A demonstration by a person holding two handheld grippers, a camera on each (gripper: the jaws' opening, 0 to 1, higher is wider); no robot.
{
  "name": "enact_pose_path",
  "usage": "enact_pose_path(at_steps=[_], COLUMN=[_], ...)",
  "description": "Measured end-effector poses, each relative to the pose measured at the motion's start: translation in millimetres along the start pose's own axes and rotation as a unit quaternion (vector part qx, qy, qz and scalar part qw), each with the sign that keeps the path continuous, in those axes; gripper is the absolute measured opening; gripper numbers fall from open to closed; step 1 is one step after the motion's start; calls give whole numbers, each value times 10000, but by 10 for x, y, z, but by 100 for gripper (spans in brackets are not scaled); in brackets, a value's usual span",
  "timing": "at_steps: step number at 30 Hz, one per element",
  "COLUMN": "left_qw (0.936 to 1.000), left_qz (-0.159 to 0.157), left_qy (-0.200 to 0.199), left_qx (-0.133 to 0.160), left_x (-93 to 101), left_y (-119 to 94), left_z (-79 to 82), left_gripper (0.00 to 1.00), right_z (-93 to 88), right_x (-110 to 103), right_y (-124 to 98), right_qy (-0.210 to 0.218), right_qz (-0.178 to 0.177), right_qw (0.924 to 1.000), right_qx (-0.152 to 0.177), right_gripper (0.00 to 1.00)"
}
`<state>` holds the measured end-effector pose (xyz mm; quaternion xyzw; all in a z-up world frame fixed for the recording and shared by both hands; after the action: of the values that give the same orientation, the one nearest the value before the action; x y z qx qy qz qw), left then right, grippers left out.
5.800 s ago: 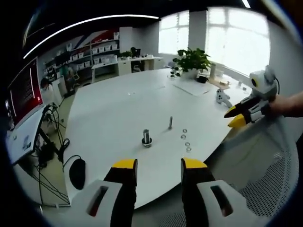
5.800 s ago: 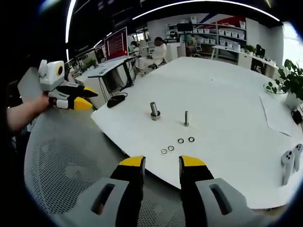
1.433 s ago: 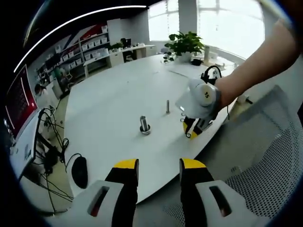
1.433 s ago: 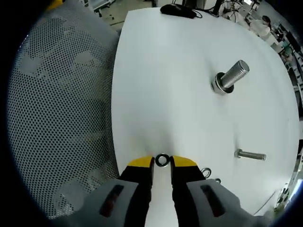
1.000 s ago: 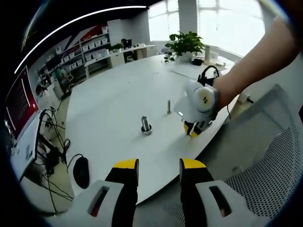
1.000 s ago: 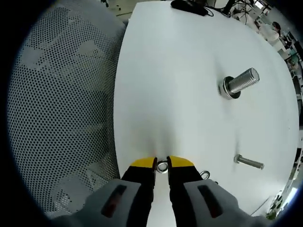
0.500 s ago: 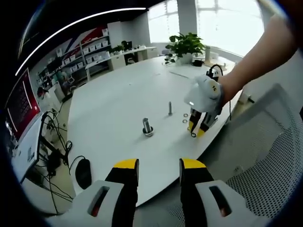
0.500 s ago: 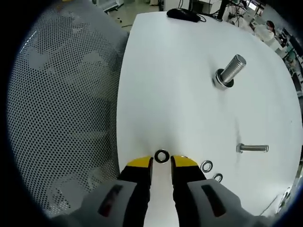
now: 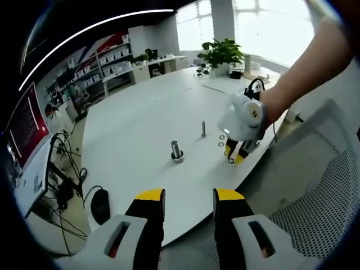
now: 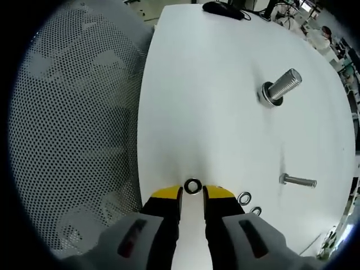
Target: Place the washer onto the threaded stud by aligning its center hole with the stud, sliding it down to the base, and recovering from edge contact or off-axis alignment until the washer reaches the visible bottom stop.
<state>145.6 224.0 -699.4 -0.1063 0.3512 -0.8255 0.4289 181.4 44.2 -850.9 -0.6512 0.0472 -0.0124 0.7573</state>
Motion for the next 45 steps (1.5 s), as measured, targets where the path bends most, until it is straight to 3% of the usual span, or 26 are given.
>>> enact_pose_path(at_steps=[14, 23, 35, 45], left_qw=[10000, 10000, 10000, 10000], left_qz=[-17, -22, -17, -20], left_qy=[30, 34, 43, 46], left_qx=[-38, -52, -81, -82], left_x=[5, 4, 1, 1], left_y=[8, 10, 12, 11], left_z=[-10, -13, -24, -20], left_gripper=[32, 32, 31, 31], right_z=[10, 25, -47, -43], right_x=[6, -14, 13, 11], right_y=[1, 4, -16, -19], right_qy=[305, 279, 982, 1084], right_qz=[-120, -340, -327, -333], right_qw=[9994, 9988, 9926, 9911], right_qx=[-76, -232, 629, 695], right_gripper=[15, 15, 15, 14])
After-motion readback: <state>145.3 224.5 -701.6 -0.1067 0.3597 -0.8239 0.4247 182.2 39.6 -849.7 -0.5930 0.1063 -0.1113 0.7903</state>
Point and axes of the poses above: the point that each gripper's makers call its tool centre point, and the gripper's own axes: y roughly forward along the fingers, x roughly to its right, z roughly out of its top, the point moved 2 cm from there along -y, roughly backward along the fingers, and after that the axes turned 4 degrees about z, right-handed, at the moved point
